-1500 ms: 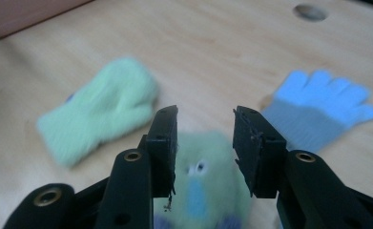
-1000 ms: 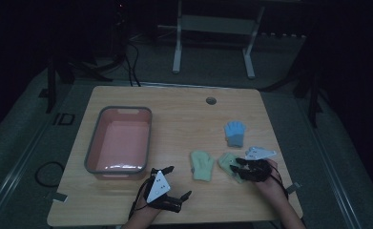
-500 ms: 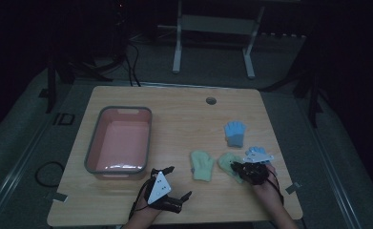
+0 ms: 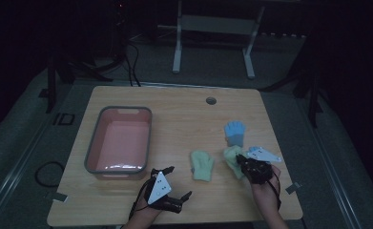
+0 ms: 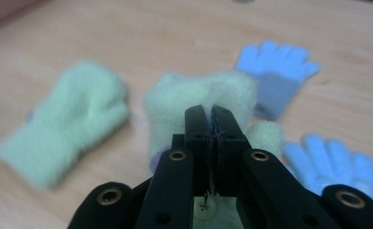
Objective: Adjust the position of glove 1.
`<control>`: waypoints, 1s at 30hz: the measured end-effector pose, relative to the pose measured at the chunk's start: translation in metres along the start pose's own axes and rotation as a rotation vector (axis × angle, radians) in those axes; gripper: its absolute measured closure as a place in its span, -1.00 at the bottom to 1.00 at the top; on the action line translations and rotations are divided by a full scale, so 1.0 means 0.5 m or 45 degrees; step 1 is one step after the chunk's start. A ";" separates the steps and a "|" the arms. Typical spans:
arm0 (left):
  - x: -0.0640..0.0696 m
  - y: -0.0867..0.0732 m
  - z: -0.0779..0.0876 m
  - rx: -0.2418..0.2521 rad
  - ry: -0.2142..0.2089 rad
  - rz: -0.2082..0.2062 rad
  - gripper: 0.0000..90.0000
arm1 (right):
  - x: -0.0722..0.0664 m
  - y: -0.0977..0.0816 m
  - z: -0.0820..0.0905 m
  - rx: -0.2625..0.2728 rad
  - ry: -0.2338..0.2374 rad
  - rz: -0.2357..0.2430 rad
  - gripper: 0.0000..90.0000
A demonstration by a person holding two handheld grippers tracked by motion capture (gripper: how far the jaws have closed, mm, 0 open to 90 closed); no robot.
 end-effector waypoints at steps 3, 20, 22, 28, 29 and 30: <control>0.000 0.000 0.000 -0.001 -0.001 0.003 -0.97 | -0.006 0.012 0.020 0.054 -0.027 -0.096 0.93; 0.002 0.000 0.000 -0.001 0.006 -0.008 -0.97 | -0.035 -0.042 -0.029 0.017 -0.131 -0.360 0.93; 0.002 0.000 0.001 0.002 0.006 -0.009 -0.97 | -0.034 -0.045 -0.051 -0.012 -0.125 -0.390 0.93; 0.002 -0.001 0.001 0.003 -0.006 -0.008 -0.97 | -0.032 -0.056 -0.082 -0.072 -0.132 -0.404 0.80; 0.002 -0.001 0.001 0.003 -0.007 -0.009 -0.97 | -0.029 -0.058 -0.088 -0.084 -0.122 -0.398 0.72; 0.002 -0.001 0.001 0.003 -0.007 -0.010 -0.97 | -0.029 -0.058 -0.088 -0.082 -0.125 -0.391 0.70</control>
Point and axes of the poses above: each handheld gripper's, and its own axes: z roughly backward along the jaws, y roughly out of its top, x roughly to its right, the point moved 2 cm from there along -z, roughly forward along the jaws, and after that the axes turned 14 degrees about -x, right-handed, at the moved point
